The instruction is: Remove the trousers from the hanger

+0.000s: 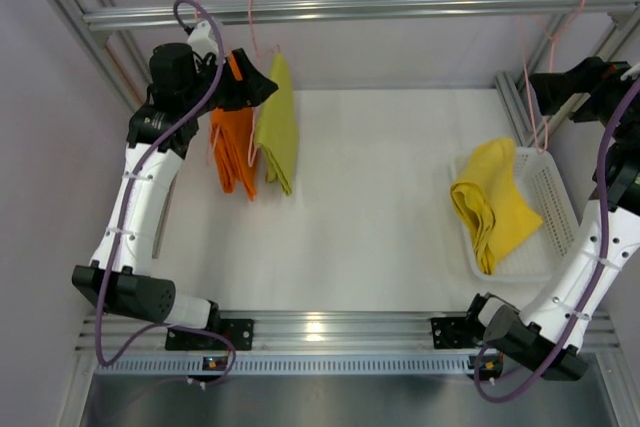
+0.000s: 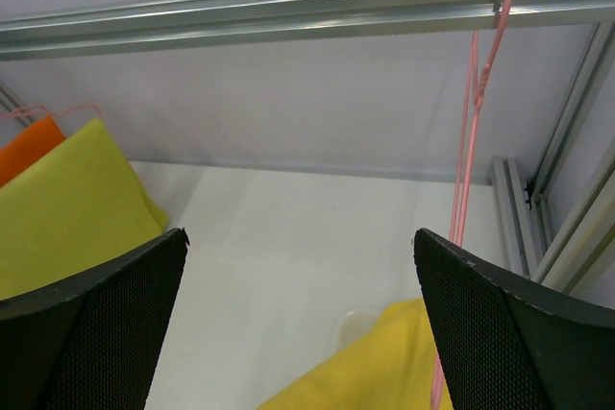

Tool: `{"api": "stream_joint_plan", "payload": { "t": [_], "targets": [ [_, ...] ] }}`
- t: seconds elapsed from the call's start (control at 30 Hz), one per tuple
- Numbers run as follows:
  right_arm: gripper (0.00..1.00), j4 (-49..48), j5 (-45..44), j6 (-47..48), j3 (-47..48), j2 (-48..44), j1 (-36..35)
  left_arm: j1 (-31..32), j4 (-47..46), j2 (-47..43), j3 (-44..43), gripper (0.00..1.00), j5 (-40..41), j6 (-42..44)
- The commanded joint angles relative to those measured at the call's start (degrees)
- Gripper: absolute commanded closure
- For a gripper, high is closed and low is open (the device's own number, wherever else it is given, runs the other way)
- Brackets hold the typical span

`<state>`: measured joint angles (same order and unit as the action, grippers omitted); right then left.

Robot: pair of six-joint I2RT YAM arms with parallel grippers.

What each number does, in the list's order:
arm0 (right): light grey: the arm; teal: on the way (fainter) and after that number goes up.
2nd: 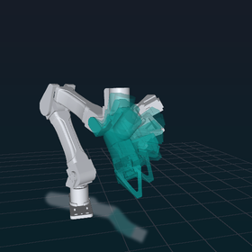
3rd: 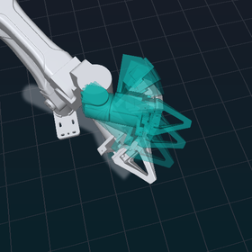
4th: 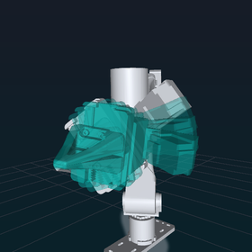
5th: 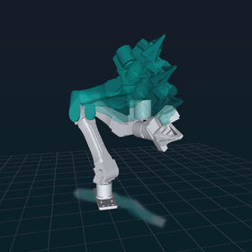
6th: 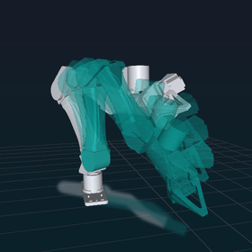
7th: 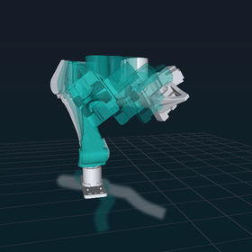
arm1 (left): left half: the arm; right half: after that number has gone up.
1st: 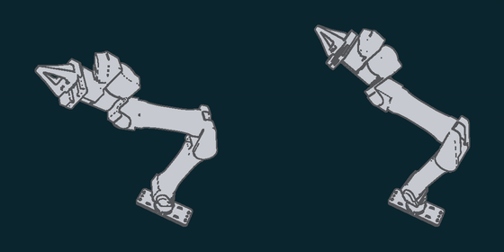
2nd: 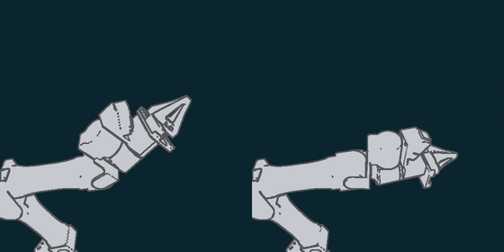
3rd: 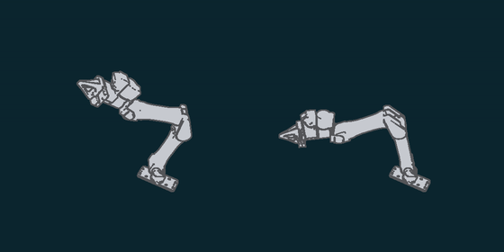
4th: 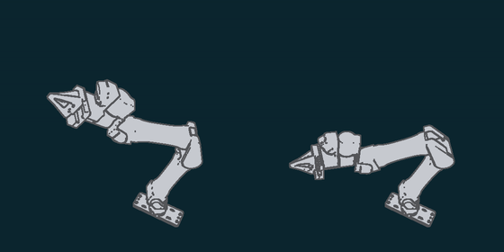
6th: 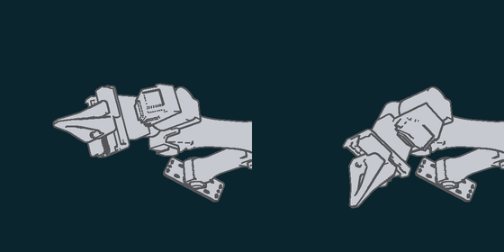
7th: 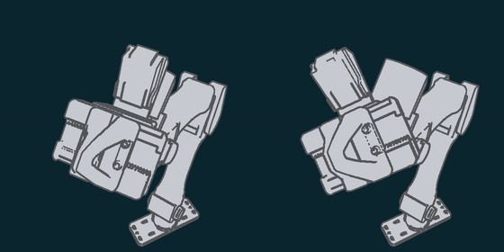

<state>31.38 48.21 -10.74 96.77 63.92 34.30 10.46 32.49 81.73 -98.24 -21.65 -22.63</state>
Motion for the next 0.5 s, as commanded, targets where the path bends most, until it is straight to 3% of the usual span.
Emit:
{"api": "stream_joint_plan", "payload": {
  "t": [0.0,0.47],
  "targets": [
    [0.00,-0.96,1.54,-0.60,0.00,-0.90,0.85,0.09,-4.98,0.79,0.06,0.29,-4.18,-2.41],
    [0.00,-1.58,2.15,-0.07,-2.20,-1.87,0.85,0.09,-26.66,-0.17,11.66,0.55,-14.21,-19.28]
  ]
}}
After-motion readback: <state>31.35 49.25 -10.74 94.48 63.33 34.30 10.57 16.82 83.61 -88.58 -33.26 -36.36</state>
